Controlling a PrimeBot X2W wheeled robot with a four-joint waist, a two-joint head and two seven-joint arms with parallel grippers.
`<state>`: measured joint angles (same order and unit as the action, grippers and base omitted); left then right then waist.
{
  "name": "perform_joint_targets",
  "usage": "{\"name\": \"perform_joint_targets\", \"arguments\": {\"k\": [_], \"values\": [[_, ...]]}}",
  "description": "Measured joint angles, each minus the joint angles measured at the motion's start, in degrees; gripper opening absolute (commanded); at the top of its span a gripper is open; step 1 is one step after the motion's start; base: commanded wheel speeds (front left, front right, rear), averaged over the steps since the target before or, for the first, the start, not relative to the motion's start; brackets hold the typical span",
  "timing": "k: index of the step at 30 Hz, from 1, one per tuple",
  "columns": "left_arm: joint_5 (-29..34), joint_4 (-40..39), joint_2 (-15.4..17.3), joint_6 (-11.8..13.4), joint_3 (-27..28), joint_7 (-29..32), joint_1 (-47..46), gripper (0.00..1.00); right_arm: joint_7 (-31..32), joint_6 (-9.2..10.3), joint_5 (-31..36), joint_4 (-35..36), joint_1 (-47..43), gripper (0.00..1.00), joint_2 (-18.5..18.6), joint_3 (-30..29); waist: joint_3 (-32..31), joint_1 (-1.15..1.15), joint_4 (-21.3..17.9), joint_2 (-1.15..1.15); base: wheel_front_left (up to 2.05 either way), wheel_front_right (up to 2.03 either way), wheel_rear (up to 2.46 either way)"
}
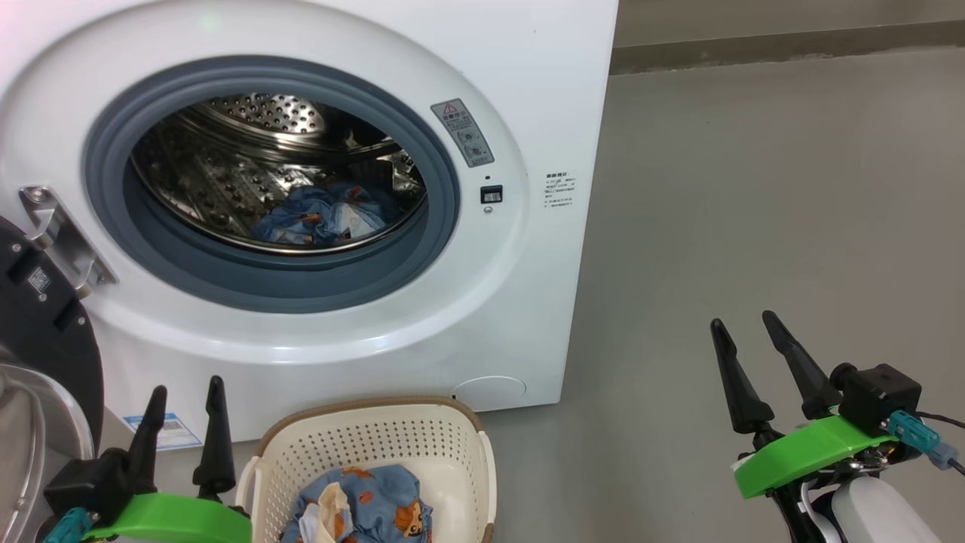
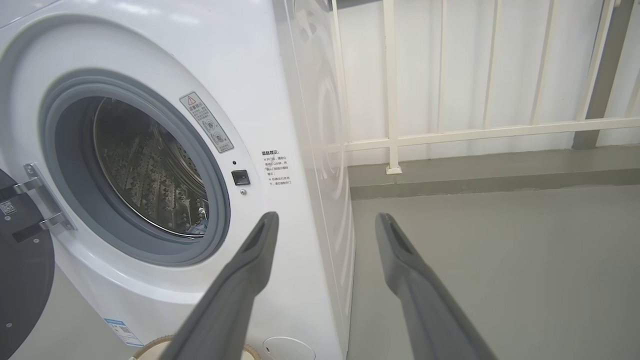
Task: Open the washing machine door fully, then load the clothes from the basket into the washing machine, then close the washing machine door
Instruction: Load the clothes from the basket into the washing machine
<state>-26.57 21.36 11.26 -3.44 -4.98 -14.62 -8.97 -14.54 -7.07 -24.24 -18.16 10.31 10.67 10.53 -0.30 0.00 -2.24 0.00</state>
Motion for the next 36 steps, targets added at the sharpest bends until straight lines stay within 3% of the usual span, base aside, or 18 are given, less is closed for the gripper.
{"name": "perform_joint_targets", "arguments": {"k": [36], "values": [[-1.7, -0.5, 0.3, 0.5, -1.6, 0.6, 0.0, 1.00, 0.0, 0.00, 0.0, -0.8, 0.0, 1.00, -0.1, 0.5, 2.4, 0.00, -1.2, 0.00, 0.00, 0.00, 0.00]]}}
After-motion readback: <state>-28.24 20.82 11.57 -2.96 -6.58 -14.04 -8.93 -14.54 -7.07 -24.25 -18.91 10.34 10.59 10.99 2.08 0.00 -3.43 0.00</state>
